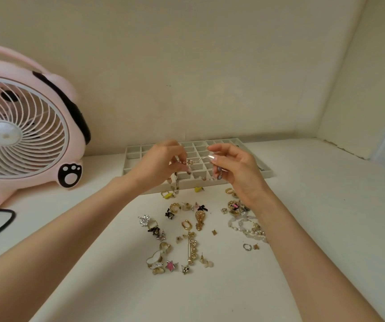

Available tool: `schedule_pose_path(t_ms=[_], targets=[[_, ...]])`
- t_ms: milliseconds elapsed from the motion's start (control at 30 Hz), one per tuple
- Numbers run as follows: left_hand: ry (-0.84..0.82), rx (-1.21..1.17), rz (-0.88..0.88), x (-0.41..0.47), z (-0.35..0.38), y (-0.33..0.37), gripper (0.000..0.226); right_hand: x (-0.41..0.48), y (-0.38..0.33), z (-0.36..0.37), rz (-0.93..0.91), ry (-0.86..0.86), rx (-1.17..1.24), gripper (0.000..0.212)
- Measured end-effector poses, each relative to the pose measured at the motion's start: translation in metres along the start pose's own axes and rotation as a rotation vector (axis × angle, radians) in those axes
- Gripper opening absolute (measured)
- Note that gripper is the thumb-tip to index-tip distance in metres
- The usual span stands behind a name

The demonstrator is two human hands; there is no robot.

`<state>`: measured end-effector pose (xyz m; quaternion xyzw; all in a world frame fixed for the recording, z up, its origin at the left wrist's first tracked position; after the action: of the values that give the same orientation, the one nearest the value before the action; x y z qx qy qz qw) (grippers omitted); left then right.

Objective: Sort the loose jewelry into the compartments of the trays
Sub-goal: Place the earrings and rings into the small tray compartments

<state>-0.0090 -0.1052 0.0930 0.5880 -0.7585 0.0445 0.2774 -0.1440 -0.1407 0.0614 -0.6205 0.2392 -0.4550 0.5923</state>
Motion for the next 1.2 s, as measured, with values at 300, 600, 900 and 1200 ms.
schedule_pose_path(t_ms=[300, 600, 900, 1200], targets=[[-0.036, -0.709, -0.376, -0.011, 0.012, -0.015, 0.017, 0.0, -0.001, 0.002, -0.007, -0.004, 0.005, 0.018], [-0.607, -1.255, -0.636, -0.048, 0.088, 0.037, 0.051, -0.002, -0.008, 0.002, -0.082, 0.03, 0.074, 0.015], [-0.166, -1.815, -0.852, -0.027, 0.095, 0.009, 0.027, -0.004, -0.014, 0.002, -0.106, 0.051, 0.16, 0.014], [-0.061, -1.651, -0.635, -0.014, 0.051, -0.024, 0.024, -0.003, 0.034, -0.015, 0.172, 0.169, -0.109, 0.012]])
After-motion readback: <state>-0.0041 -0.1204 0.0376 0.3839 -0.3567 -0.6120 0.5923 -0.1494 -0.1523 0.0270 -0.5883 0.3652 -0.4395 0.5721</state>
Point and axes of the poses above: each hand's wrist, its own x-axis towards the middle knuckle, its own z-axis out of the palm, y = z × x, the point moved 10 cm from there along x, towards the middle knuckle, and after that the axes turned 2 degrees about -y, right-handed, at the moved point
